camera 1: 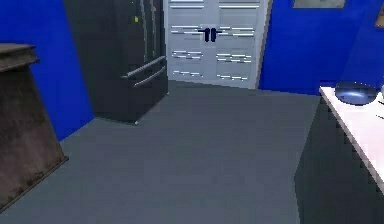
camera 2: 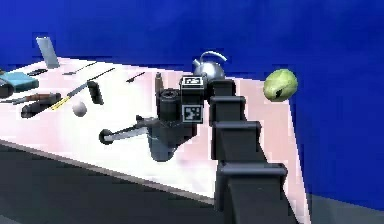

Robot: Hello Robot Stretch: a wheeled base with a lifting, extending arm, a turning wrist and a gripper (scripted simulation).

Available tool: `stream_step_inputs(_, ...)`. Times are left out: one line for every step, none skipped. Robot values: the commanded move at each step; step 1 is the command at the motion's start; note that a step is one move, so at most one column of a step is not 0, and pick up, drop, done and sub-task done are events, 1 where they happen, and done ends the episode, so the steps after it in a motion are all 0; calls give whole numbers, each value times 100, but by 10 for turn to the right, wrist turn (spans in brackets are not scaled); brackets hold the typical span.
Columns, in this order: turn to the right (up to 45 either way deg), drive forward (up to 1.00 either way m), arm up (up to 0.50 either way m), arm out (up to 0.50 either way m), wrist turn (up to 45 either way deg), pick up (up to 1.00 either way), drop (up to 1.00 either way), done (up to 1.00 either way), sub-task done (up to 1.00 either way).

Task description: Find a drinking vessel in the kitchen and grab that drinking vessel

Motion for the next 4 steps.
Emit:
stream_step_inputs(0,0,0,0,330,0,0,0,0)
stream_step_inputs(0,0,-16,0,0,0,0,0,0)
stream_step_inputs(0,0,0,0,0,100,0,0,0)
stream_step_inputs(0,0,10,0,0,0,0,0,0)
